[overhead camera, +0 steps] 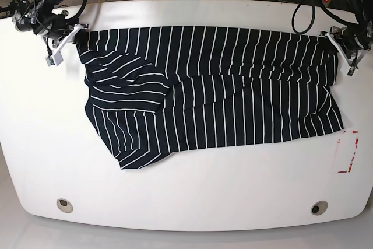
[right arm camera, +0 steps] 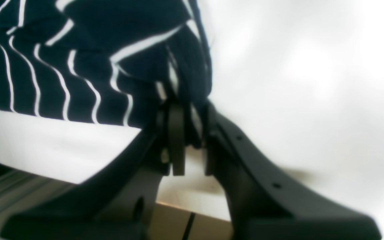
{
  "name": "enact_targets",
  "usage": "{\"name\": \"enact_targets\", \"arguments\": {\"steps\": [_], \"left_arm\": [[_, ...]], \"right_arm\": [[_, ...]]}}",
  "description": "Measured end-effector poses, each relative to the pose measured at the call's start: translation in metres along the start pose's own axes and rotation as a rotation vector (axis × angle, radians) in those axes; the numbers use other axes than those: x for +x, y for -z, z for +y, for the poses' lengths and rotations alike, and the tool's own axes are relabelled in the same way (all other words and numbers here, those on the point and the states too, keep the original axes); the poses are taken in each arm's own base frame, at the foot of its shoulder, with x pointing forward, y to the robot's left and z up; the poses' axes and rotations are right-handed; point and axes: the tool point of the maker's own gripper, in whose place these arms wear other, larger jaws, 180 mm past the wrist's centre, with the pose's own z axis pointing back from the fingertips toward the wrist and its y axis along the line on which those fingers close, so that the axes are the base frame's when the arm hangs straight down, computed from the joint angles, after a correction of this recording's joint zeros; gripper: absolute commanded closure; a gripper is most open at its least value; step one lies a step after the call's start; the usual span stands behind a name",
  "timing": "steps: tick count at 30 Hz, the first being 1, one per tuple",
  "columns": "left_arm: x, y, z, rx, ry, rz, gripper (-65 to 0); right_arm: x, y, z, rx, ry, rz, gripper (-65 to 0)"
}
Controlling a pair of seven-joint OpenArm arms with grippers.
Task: Fold the T-shirt properly
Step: 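Stretch the shirt edge taut between both grippers and release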
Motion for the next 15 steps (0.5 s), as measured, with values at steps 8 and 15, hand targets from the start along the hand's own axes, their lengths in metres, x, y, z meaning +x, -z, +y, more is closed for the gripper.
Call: {"name": "enact_targets", "arguments": {"steps": [8,15], "left_arm": [[0.002,0.001,-0.003,-0.009,0.001,-0.014,-0.7],[-0.028,-0.024,-0.001,0.037,0.028,0.028,-1.0]], "right_arm": [[-0.002,-0.004,-0.003,-0.013,-0.010,0.006,-4.9],[-0.014,-0.030,-0.012,-0.086,-0.086,0.034,-4.9]]}}
